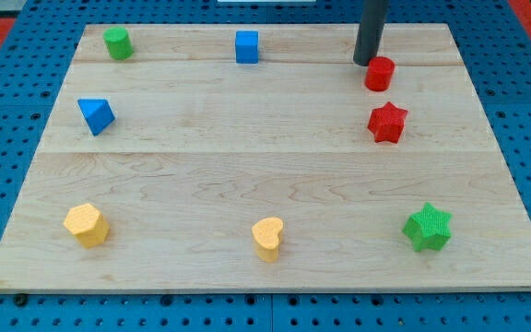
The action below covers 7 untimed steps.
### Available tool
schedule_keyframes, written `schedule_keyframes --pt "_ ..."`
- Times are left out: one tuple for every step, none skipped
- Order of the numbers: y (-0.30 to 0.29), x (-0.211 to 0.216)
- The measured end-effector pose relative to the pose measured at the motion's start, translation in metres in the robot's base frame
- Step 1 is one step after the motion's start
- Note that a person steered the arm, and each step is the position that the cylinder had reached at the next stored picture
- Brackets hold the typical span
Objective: Slide red circle towards center
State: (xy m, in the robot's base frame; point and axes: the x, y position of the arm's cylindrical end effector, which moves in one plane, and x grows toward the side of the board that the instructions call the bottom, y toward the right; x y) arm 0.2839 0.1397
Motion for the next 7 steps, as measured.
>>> schedule_keyframes --pt "0.0 0.008" --pt "0.0 0.008" --pt "-0.006 0.001" --pt "-0.009 -0.03" --pt "0.003 -0.036" --pt "0.004 -0.036" --pt "0.009 -0.033"
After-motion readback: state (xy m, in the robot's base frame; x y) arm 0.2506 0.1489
